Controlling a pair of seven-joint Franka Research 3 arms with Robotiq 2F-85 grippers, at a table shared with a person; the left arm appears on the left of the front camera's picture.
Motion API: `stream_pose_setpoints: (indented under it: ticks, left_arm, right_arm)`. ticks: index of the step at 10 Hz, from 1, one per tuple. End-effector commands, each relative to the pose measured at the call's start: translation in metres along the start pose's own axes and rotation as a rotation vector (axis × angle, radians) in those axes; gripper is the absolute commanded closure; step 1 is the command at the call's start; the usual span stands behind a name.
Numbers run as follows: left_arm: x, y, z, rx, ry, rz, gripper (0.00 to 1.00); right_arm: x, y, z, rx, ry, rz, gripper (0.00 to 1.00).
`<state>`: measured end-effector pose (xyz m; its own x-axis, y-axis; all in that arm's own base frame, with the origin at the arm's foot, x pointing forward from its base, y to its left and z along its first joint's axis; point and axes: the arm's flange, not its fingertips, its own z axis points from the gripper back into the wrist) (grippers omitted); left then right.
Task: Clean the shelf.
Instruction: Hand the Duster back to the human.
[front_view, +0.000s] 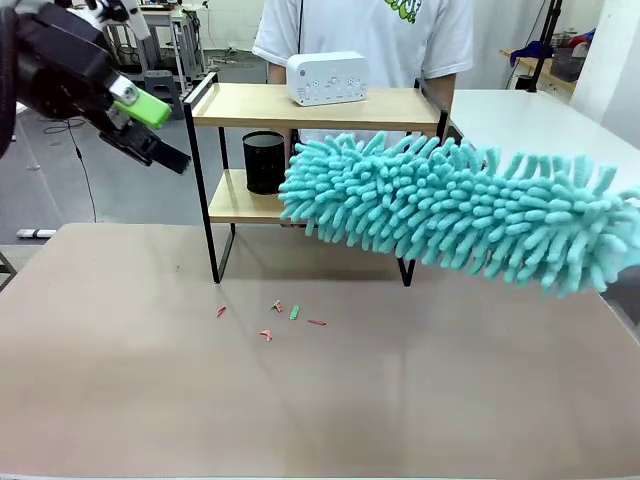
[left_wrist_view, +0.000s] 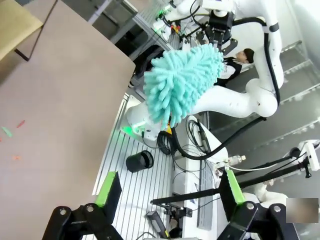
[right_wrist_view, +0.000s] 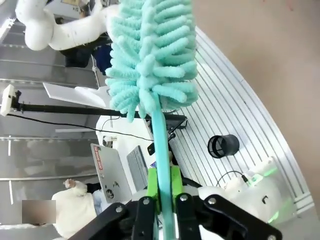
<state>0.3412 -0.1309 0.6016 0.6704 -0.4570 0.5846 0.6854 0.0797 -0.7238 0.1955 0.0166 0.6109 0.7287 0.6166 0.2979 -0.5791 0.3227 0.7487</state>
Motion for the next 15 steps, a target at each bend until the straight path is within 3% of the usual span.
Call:
stream_pose_setpoints:
  ticks: [1,4,7,10,15]
  left_arm:
    - [0.002,0.002,-0.009,-0.012,0.018,0.003,0.0]
    - [0.042,0.014,-0.05,0.039,0.097,-0.065,0.0]
    - [0.057,0.014,-0.107,-0.035,0.284,-0.176,0.0]
    - [0.056,0.007,-0.144,-0.188,0.433,-0.244,0.0]
    - [0.047,0.021,-0.164,-0.226,0.45,-0.282,0.0]
  right_arm:
    - [0.011,-0.008,-0.006,0.058,0.085,-0.015,0.88]
    - [0.063,-0.008,-0.021,0.073,0.24,0.012,0.88]
    - [0.099,-0.02,-0.04,0.097,0.325,-0.001,0.88]
    - [0.113,-0.03,-0.044,0.142,0.317,0.015,0.88]
    - [0.121,-0.035,-0.04,0.169,0.261,0.028,0.88]
